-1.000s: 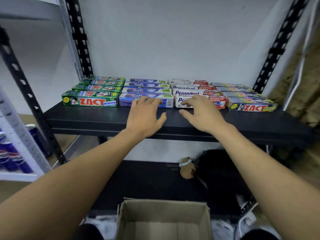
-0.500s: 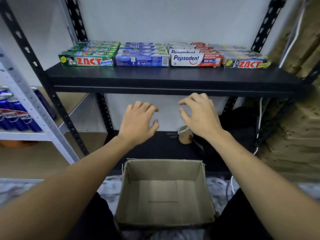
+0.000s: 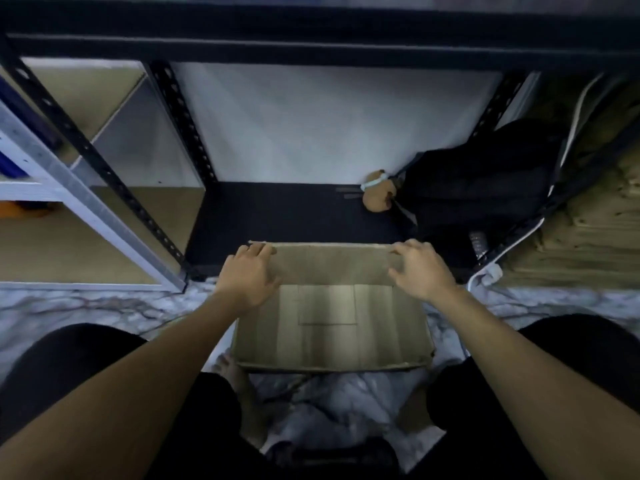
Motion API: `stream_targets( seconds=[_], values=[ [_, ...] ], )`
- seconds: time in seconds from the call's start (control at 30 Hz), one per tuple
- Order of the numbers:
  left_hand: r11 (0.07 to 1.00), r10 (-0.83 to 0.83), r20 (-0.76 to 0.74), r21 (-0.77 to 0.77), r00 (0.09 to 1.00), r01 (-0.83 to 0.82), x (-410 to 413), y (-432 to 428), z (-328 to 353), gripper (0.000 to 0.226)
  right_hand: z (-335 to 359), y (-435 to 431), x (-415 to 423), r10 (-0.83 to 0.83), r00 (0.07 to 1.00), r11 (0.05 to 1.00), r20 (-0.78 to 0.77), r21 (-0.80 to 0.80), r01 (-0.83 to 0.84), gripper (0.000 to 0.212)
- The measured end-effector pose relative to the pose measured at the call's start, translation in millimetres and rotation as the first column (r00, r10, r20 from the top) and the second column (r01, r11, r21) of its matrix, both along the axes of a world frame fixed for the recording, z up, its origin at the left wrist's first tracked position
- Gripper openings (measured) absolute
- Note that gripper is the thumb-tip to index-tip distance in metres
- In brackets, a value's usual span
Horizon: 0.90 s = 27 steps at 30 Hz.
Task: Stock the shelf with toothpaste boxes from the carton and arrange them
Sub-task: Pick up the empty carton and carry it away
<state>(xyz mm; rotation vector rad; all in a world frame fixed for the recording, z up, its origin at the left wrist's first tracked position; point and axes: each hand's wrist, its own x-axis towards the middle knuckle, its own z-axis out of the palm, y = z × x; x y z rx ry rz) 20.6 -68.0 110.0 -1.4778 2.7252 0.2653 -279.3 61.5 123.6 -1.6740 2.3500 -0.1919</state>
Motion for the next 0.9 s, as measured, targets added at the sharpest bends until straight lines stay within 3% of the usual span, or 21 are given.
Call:
stream_targets(
  seconds=[0.17,0.3,0.47,0.63,0.8,0.9],
  values=[
    [0.980,0.126,0.010,0.153,0.992,-0.126,26,3,-52,0.056,-55,16,-18,-0.108,0.989,0.990,0.105,0.103,0.097,0.043],
    [0.936,0.260,0.024,0.238,0.965,-0.258,53,7,-93,0.072,-91,30,-31,-0.244,0.950,0.963,0.195,0.164,0.213,0.045],
    [0.808,0.477,-0.001,0.395,0.879,-0.437,56,3,-120,0.072,-112,37,-38,-0.385,0.874,0.921,0.296,0.064,0.384,0.044],
    [0.798,0.509,-0.038,0.395,0.860,-0.455,46,13,-129,0.058,-131,44,-38,-0.464,0.825,0.886,0.323,0.153,0.439,0.048],
    [0.773,0.556,-0.109,0.433,0.824,-0.464,47,18,-133,0.073,-146,47,-32,-0.496,0.787,0.868,0.366,0.198,0.455,0.047],
    [0.760,0.579,-0.124,0.439,0.806,-0.478,48,18,-132,0.068,-150,46,-33,-0.517,0.781,0.856,0.351,0.199,0.477,0.048]
  ],
)
